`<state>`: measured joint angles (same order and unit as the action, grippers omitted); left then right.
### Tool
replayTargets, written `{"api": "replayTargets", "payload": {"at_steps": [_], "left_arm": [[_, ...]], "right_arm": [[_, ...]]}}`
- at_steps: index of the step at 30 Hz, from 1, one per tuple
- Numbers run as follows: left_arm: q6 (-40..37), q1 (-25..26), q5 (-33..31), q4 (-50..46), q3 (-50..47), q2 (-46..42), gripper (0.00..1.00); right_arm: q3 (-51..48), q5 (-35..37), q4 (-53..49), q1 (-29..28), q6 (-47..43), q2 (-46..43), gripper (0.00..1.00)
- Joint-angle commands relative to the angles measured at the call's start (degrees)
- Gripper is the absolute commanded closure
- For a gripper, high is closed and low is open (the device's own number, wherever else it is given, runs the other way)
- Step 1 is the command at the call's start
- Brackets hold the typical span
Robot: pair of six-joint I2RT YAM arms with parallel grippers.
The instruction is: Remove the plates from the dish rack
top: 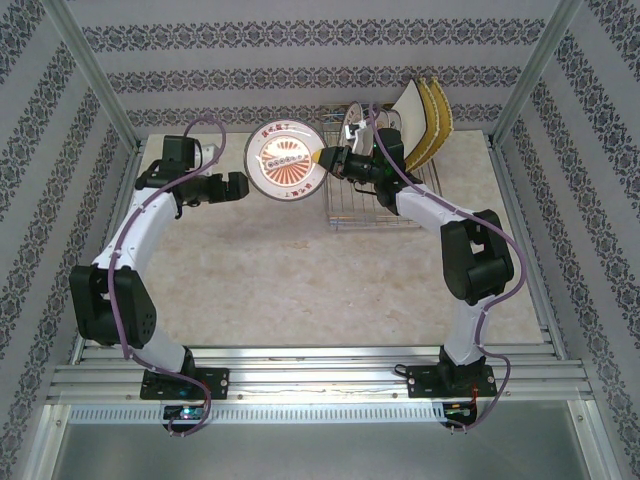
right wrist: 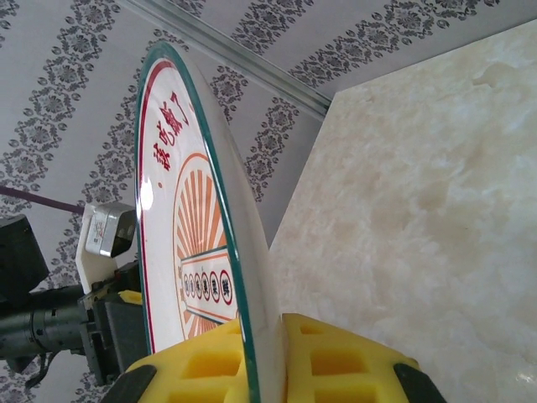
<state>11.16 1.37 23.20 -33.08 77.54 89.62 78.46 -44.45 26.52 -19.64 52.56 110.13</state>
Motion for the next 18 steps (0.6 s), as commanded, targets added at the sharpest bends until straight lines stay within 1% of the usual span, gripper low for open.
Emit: {"api": "replayTargets", "payload": {"at_steps": [1,4,6,11,18], "left_arm": [[3.3,-0.66,9.36,8.73,-1.11,-2.7,0.0],[4.37,-1.0,11.89,11.04,-2.31,-3.38,0.0],[4.41,-1.28,11.79,10.69,-2.56,-3.72,0.0],[3.76,-1.88,10.46,9.48,-3.33,-5.14,0.0],[5.77,-2.14,12.04,13.08,-4.37,-5.23,0.0]], "right_arm": [[1.06,-1.96,4.94,-0.49,1.09,0.52,1.0],[1.2,-1.37,5.44,-0.61,1.64,1.05,1.0],[0.85,-0.47,5.86,-0.21,2.19,1.0,1.0],[-1.07,4.35,5.8,1.99,3.08,-0.03,1.0],[0.01,3.39,5.62,0.99,3.52,1.8,1.0]]}}
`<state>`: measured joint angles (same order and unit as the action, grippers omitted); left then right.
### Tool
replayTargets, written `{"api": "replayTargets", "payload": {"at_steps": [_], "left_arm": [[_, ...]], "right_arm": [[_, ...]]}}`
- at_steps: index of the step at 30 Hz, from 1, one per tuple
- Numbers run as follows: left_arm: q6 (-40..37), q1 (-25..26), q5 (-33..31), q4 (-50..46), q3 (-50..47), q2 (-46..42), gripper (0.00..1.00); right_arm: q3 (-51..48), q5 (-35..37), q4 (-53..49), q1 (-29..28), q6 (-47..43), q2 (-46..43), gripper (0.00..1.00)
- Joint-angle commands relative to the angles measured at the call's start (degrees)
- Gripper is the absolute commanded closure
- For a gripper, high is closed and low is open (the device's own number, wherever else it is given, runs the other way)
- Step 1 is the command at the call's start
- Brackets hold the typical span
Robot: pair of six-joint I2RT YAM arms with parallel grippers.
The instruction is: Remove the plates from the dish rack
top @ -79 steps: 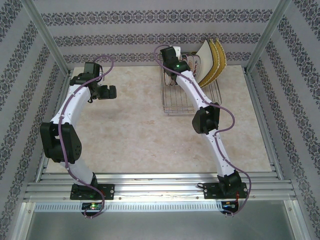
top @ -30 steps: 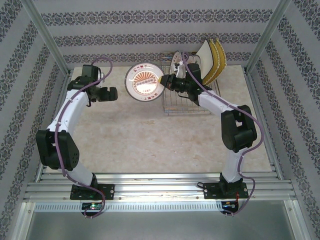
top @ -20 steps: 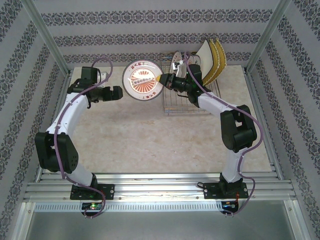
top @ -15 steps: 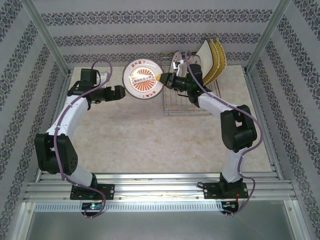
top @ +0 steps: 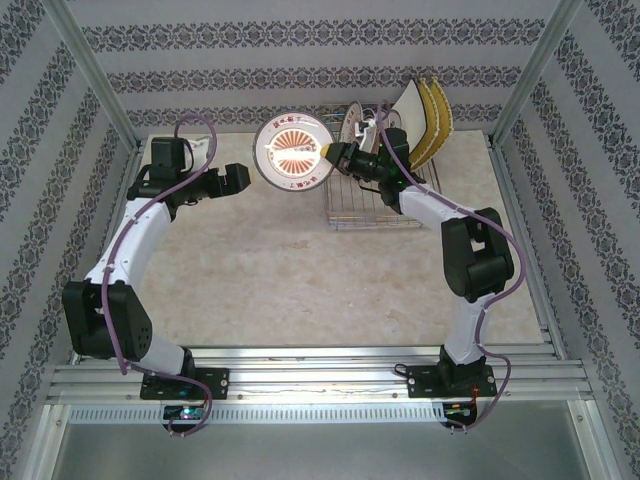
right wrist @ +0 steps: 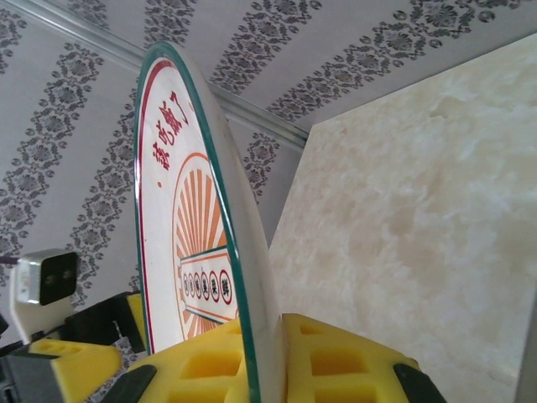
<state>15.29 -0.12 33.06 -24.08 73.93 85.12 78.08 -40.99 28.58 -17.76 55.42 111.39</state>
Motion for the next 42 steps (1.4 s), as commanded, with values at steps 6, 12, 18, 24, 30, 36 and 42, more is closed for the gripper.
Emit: {"api": "replayTargets", "payload": {"at_steps": [6,12,18,24,30,36,42], "left_arm": [[4.56,-0.63,5.49,9.22,-1.23,1.55,0.01],[5.63,-0.64,6.14,10.66,-1.75,3.25,0.13],[6.23,-0.6,6.41,11.29,-2.73,2.68,0.6],[6.14,-0.63,6.27,11.08,-2.86,2.51,1.0],[7.79,-0.75,6.06,13.74,-4.18,2.4,1.0],[11.82,-3.24,6.46,16.79,-4.94,2.87,1.0],[13.77,-6.47,6.11,18.53,-5.74,2.42,1.0]], "right_arm": [[0.74,-0.6,4.57,-3.52,1.51,1.54,1.0],[1.93,-1.35,7.25,-6.3,3.62,3.1,1.0],[3.1,-0.89,7.96,-8.06,4.49,4.42,1.0],[4.33,-0.18,5.23,-8.52,2.97,4.75,1.0],[6.54,1.45,-3.94,-8.66,-2.26,3.58,0.73],[14.32,7.11,-27.4,-8.74,-15.22,1.31,0.22],[24.76,21.8,-52.72,-8.17,-28.81,0.4,0.02]]}}
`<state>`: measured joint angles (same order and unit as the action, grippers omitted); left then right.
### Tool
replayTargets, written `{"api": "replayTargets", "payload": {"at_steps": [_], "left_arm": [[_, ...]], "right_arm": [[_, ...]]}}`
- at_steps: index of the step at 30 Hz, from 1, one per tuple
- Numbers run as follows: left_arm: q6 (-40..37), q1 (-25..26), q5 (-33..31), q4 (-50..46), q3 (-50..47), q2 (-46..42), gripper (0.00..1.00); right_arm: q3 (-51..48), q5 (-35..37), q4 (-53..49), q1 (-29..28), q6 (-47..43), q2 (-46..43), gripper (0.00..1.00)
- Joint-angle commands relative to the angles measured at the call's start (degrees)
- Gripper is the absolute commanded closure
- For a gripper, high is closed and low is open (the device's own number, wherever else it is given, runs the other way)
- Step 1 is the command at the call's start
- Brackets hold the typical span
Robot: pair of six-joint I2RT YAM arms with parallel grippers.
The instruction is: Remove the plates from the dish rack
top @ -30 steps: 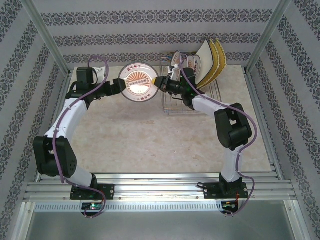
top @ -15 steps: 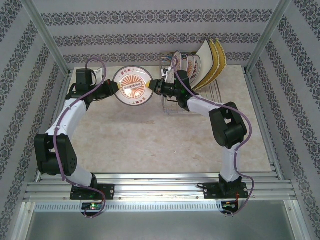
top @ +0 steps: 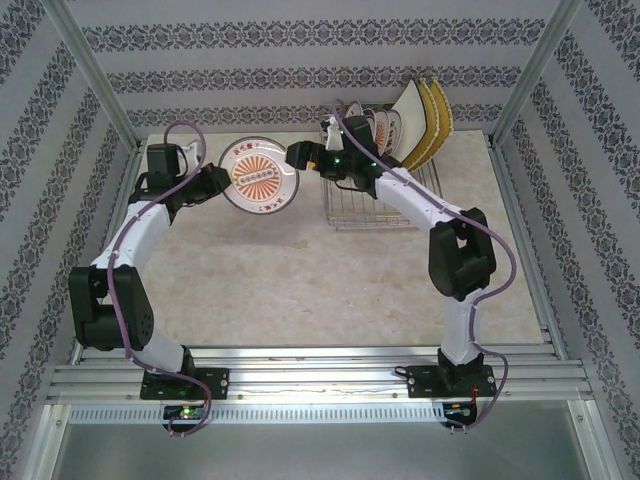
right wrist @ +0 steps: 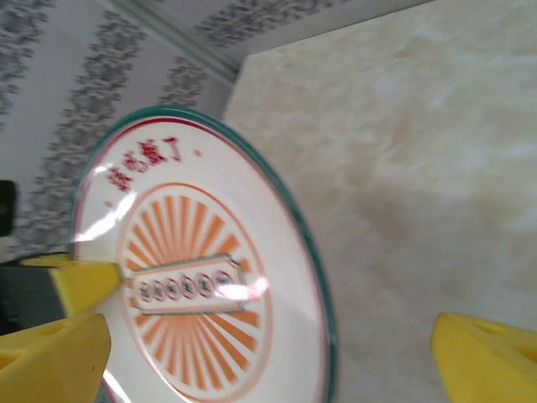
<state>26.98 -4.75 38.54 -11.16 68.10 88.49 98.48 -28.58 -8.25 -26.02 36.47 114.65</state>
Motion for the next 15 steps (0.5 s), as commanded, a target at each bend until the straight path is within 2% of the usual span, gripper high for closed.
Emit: {"api": "replayTargets", "payload": {"at_steps": [1,8,15], "left_arm": [[2.64,-2.66,0.13,6.2,-0.09,-1.14,1.0],[6.77,-9.03,-4.98,10.81,-2.68,-0.96,1.0],[12.44,-14.3,-8.78,18.92,-5.77,3.11,1.0]], "right_arm": [[6.45,12.48,-19.51,0.11,-11.95,-2.86,0.02],[11.12,29.12,-31.15,1.14,-19.94,-3.78,0.02],[15.32,36.23,-38.39,1.76,-24.16,-1.69,0.02]]}}
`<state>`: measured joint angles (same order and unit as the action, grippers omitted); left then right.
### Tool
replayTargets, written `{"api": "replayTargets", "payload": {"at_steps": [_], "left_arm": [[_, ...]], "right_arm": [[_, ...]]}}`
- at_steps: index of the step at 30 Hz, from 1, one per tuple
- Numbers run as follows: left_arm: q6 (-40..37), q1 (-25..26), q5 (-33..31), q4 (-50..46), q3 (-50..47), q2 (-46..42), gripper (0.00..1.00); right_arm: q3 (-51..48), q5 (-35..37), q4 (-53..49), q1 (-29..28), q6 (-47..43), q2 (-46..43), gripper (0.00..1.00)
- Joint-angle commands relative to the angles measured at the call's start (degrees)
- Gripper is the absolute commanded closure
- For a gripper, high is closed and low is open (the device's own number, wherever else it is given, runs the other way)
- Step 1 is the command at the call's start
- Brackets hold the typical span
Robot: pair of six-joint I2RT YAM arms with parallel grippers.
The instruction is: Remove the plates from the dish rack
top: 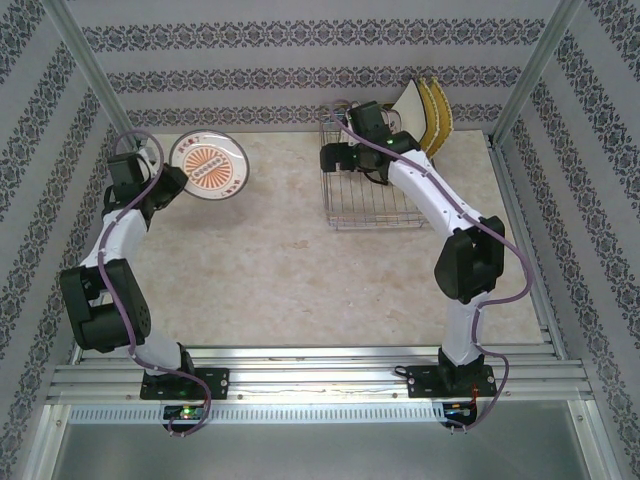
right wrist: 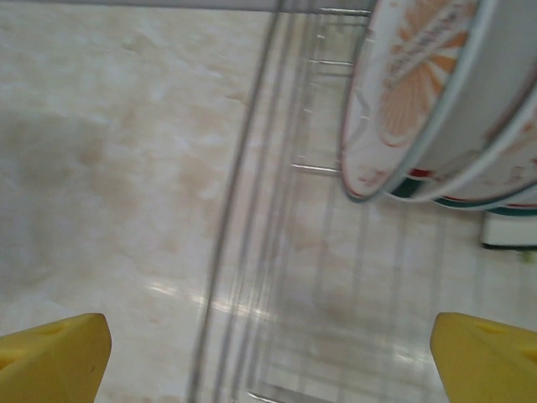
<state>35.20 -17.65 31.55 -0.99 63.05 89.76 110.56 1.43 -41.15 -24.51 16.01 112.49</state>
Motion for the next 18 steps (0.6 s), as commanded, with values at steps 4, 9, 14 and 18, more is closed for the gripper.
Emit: {"api": "replayTargets", "payload": {"at_steps": [4,9,14,18], "left_arm": [[5.47,-2.65,-4.04,11.34,-0.7,5.43,1.0],[4.76,-3.37,-6.52,10.97,1.31,9.66,1.0],[5.51,-4.41,-7.54,13.21,2.38,14.27,1.0],[5.05,-4.59,-8.08,13.41,3.91,17.12,1.0]], "right_arm": [[4.92,8.08,-7.14,0.33,-4.56,1.33,0.02],[6.71,9.51,-8.73,1.05,-4.94,2.67,0.02],[8.95,9.29,-9.94,2.23,-4.61,4.63,0.02],[11.15,8.88,-10.73,2.8,-4.41,6.19,0.02]]}}
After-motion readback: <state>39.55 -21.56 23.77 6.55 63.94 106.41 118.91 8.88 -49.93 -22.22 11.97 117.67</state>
